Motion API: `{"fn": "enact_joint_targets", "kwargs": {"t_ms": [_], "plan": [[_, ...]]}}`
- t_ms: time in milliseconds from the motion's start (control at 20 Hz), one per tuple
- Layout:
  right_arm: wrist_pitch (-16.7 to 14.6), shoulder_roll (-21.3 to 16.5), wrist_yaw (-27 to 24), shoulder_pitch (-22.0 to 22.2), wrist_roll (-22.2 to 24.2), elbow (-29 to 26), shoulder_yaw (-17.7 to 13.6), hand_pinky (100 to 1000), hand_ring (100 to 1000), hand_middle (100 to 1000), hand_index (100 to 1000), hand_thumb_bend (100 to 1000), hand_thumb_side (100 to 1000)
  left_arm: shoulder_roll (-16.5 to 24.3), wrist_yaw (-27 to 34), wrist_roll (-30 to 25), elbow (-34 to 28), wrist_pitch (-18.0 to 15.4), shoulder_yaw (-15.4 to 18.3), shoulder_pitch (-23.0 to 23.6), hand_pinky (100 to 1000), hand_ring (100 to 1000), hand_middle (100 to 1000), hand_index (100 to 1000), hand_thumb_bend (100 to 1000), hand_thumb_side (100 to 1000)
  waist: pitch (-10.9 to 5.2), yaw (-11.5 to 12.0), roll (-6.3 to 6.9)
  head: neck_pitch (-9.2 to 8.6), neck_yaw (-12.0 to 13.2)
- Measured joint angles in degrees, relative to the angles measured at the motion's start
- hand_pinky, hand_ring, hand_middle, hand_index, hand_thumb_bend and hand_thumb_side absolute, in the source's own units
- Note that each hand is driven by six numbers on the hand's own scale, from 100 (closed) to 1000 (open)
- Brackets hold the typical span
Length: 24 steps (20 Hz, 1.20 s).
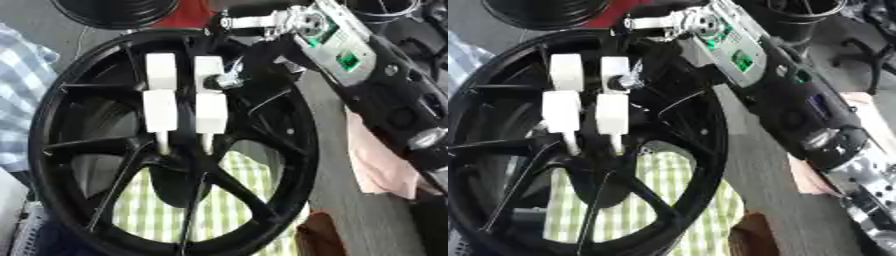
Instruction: Pull the pin out of the wheel hub.
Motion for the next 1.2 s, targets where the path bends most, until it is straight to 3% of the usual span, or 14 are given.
{"fn": "enact_joint_targets", "kwargs": {"t_ms": [250,500,800,1050,1200], "plan": [[-0.3,0.0,0.9,0.4,0.0,0.6,0.3,879,822,762,818,379,492,0.0,0.0,-0.1,0.0,0.0,0.0,-0.4,716,641,623,781,100,777,1.09,-0.1,0.0,0.56,0.0],[-0.4,-0.1,0.3,0.8,-0.9,0.6,0.2,878,792,686,777,319,472,0.0,0.0,-0.1,0.0,0.0,0.0,-0.4,717,642,623,781,100,779,1.39,-0.1,0.02,0.85,0.2],[2.8,-1.1,-4.6,1.9,-3.5,-1.8,0.3,880,760,615,721,251,436,0.0,0.0,-0.2,0.0,0.1,0.0,-0.4,717,642,624,781,100,779,1.41,-0.3,0.02,1.15,0.8],[5.8,-1.7,-8.9,1.9,-3.7,-4.0,1.0,885,775,669,766,336,481,0.0,0.0,-0.2,0.0,0.1,0.0,-0.4,717,643,625,782,100,778,1.4,-0.4,0.02,1.52,1.0],[6.3,-2.1,-10.0,1.9,-2.5,-5.1,1.1,885,775,671,768,338,476,0.0,0.0,-0.3,0.0,0.1,0.0,-0.4,717,643,625,781,100,777,1.4,-0.4,-0.03,1.53,1.0]]}}
